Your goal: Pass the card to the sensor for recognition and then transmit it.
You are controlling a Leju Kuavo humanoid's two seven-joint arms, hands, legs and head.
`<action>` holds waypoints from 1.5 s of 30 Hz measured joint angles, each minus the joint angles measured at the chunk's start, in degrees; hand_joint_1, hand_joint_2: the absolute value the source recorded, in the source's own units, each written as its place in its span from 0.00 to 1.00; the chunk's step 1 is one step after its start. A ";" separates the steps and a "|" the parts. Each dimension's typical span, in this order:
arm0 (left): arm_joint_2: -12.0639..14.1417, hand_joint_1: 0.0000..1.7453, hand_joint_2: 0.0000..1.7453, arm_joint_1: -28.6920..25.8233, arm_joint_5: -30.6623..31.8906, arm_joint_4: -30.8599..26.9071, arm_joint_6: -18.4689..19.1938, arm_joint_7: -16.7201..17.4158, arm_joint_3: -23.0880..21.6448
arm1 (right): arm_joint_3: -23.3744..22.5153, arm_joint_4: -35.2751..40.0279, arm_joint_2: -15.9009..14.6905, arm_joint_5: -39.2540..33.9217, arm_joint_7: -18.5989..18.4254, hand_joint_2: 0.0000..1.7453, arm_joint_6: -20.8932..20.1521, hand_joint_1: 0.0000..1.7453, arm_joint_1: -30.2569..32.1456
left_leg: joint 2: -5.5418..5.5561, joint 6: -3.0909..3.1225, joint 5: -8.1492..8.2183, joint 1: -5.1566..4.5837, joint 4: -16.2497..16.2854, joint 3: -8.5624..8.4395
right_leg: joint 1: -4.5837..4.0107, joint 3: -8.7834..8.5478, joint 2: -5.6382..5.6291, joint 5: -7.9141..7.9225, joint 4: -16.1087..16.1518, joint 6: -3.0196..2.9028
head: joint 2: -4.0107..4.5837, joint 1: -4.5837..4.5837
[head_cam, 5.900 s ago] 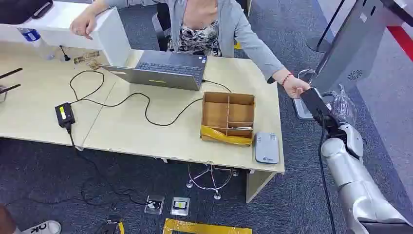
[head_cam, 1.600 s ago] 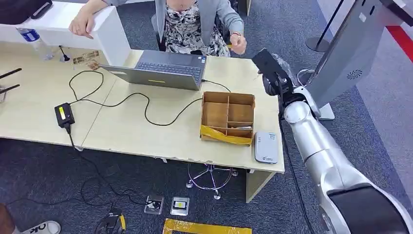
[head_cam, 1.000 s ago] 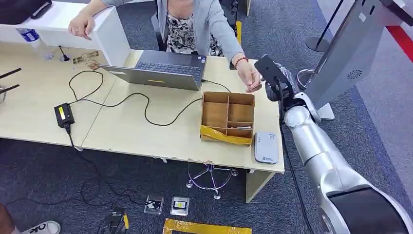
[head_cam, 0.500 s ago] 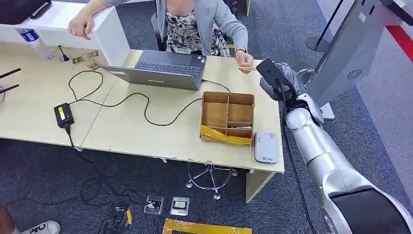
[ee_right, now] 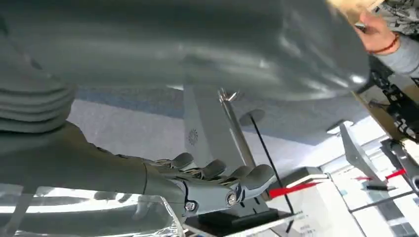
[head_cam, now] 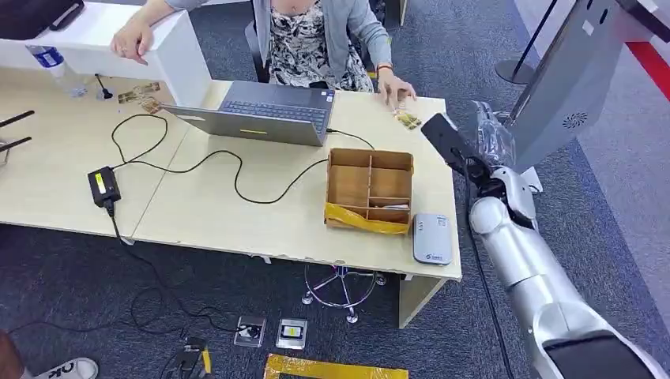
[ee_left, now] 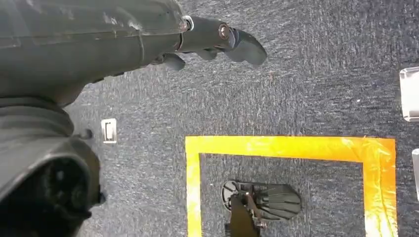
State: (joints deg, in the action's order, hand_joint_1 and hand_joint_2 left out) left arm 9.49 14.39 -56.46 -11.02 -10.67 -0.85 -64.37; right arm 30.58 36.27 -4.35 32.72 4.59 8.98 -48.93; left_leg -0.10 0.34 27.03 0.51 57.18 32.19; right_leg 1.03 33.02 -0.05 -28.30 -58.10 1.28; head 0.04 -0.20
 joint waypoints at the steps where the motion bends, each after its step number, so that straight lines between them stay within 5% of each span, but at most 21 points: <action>1: 0.02 0.00 0.00 0.00 -0.13 0.00 -0.13 -0.04 0.28 | 0.02 2.21 -0.43 0.11 -0.65 1.00 -0.32 0.00 1.05 | 0.00 0.00 0.00 0.00 0.00 0.00 | 0.00 0.00 0.01 0.00 0.00 0.00 | 0.00 0.00; 15: 0.35 0.00 0.00 -0.42 -0.57 0.00 -0.57 -0.98 2.78 | 0.28 24.90 -6.05 2.01 -6.64 1.00 -0.96 0.00 14.31 | 0.00 -0.02 0.02 0.01 -0.01 0.01 | 0.00 -0.01 0.00 0.00 0.00 0.00 | 0.00 0.00; 24: 0.48 0.00 0.00 -1.99 -0.31 0.00 -0.98 -2.45 3.76 | 1.05 35.35 -6.36 8.89 -13.17 1.00 3.67 0.00 23.15 | 0.00 -0.04 0.05 0.01 -0.02 0.01 | -0.01 0.01 0.00 -0.03 0.01 -0.01 | 0.00 0.00; 34: 1.12 0.00 0.00 -2.17 0.96 0.00 -0.26 -2.45 3.76 | 1.05 44.53 -7.10 16.67 -20.30 1.00 3.70 0.00 30.85 | -0.03 -0.04 0.06 0.01 -0.03 0.01 | 0.00 -0.01 0.00 -0.04 0.01 -0.01 | 0.00 0.02; 40: 1.11 0.00 0.00 -2.32 1.71 0.00 -0.06 -2.86 3.76 | 1.33 46.57 -6.45 27.14 -24.59 1.00 -0.89 0.00 33.17 | -0.02 -0.04 0.06 0.01 -0.04 0.01 | -0.01 -0.02 0.00 -0.04 0.01 -0.02 | 0.00 0.00; 45: 1.11 0.00 0.00 -3.07 1.51 0.00 -0.06 -3.43 3.76 | 2.42 46.85 -5.09 30.90 -24.50 1.00 -5.72 0.00 33.79 | -0.03 -0.05 0.06 0.01 -0.04 0.02 | -0.01 -0.01 0.00 -0.06 0.00 -0.04 | 0.00 0.00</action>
State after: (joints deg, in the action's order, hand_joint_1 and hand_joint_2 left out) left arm 10.60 11.32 -54.95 -11.02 -10.73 -4.28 -60.61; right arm 33.00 83.12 -9.44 63.62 -19.91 3.26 -15.13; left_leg -0.12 0.29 27.09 0.52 57.14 32.21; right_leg 1.03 33.01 -0.05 -28.36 -58.10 1.23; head 0.04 -0.20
